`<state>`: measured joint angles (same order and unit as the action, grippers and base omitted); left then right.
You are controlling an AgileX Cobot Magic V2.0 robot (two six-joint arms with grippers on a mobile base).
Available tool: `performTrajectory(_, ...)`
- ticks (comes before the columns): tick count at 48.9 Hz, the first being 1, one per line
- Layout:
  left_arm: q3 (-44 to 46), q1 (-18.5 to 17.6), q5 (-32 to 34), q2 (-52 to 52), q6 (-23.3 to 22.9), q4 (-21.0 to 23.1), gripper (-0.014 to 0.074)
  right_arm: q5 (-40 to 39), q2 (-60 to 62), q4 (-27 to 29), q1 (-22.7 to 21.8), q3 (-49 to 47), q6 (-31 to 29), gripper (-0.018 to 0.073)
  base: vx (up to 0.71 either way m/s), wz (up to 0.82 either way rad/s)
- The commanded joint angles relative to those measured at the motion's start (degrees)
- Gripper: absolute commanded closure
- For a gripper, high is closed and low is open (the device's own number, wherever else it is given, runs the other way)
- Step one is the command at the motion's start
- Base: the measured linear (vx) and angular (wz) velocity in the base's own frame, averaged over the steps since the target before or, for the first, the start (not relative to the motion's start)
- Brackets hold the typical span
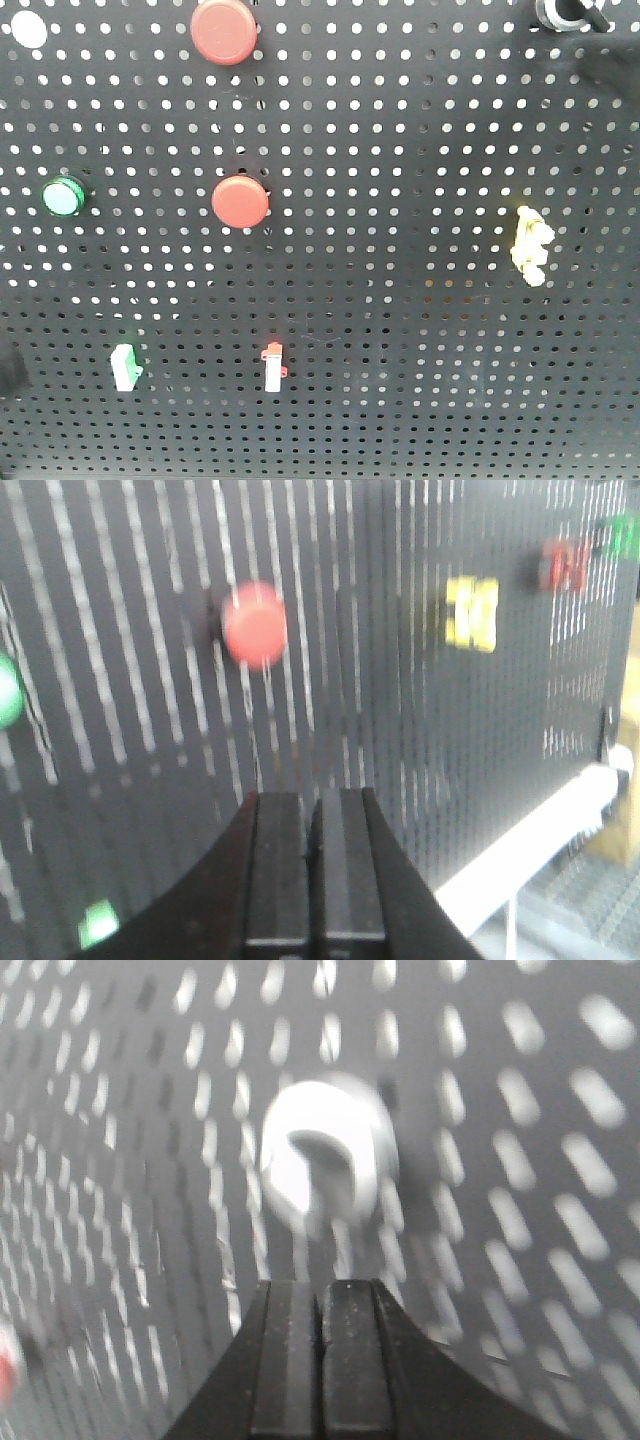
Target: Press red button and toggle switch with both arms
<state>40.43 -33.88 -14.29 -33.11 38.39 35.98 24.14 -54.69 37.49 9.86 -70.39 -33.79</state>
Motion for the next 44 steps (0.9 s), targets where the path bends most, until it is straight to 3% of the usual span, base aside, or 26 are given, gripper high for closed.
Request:
performTrajectory(1, -1.54, 0.04, 4.01, 1.57, -0.36, 0.69, 0.0594, -6.61, 6.05, -1.46, -0.37, 5.12, -2.04, 0.0562, 0.00, 0.00)
performTrajectory(13, -13.55, 0.04, 2.24, 13.02, -0.36, 0.69, 0.0594, -9.29, 27.53, -1.55, -0.37, 29.54, -7.72, 0.0562, 0.00, 0.00)
performTrajectory(23, -21.19, 0.04, 3.24, 20.45, 0.20, -0.41, 0.0594, -11.72, 44.40, -1.55, -0.37, 44.53, -7.88, 0.0562, 0.00, 0.00)
performTrajectory(30, -24.19, 0.04, 6.44, 20.52, 0.14, -1.83, 0.0594, -17.21, 48.93, -1.38, -0.37, 49.29, -7.82, 0.0562, 0.00, 0.00)
performTrajectory(44, -25.33, 0.04, 4.99, 20.52, 0.14, -1.83, 0.0594, -16.38, 49.51, -0.85, -0.37, 52.16, -7.53, 0.0562, 0.00, 0.00)
